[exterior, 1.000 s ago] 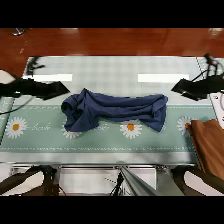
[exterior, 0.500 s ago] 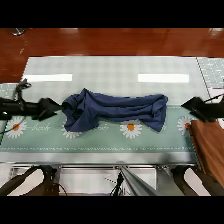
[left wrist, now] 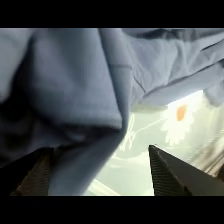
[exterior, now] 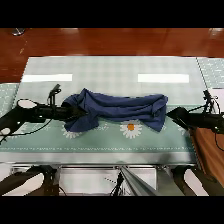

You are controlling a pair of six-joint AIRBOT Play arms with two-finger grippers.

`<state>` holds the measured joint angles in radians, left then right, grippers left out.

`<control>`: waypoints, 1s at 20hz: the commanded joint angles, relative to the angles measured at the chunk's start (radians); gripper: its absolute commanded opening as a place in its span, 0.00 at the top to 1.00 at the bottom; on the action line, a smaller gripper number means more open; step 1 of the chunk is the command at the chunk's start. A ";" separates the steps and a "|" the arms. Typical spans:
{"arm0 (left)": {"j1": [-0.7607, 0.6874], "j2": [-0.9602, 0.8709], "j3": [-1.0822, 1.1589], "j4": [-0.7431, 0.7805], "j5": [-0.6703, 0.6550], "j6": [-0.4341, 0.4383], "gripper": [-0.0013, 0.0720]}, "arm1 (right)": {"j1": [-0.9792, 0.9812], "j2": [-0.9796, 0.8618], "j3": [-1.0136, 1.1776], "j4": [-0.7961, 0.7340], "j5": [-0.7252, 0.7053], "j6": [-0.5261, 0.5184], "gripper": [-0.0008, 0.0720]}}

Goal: Fold the shirts.

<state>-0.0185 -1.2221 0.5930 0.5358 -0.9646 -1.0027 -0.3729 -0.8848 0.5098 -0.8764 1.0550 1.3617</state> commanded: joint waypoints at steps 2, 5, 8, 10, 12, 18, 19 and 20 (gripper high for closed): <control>-0.090 -0.064 0.035 -0.017 0.101 0.008 0.27 | 0.008 0.000 -0.007 0.049 -0.023 -0.016 0.14; -0.085 -0.065 0.065 -0.013 0.098 0.026 0.95 | 0.008 0.000 -0.006 0.100 -0.073 -0.033 0.14; -0.086 -0.064 0.097 -0.013 0.089 0.026 0.95 | 0.008 -0.049 0.011 0.113 -0.113 -0.041 0.14; -0.086 -0.064 0.100 -0.013 0.086 0.022 0.95 | 0.008 -0.143 0.063 0.112 -0.121 -0.049 0.14; -0.086 -0.064 0.100 -0.013 0.071 0.022 0.95 | 0.009 -0.253 0.129 0.121 -0.115 -0.055 0.14; -0.086 -0.064 0.100 -0.013 0.066 0.022 0.95 | 0.009 -0.533 0.237 0.324 -0.025 -0.175 0.14; -0.086 -0.064 0.100 -0.013 0.066 0.022 0.95 | 0.009 -0.554 0.245 0.348 -0.018 -0.191 0.14; -0.086 -0.064 0.100 -0.013 0.066 0.022 0.95 | 0.009 -0.571 0.253 0.361 -0.013 -0.199 0.14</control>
<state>-0.1043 -1.2854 0.6922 0.5228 -0.8963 -0.9802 -0.3645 -1.3708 0.7296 -0.6079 1.0050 1.2221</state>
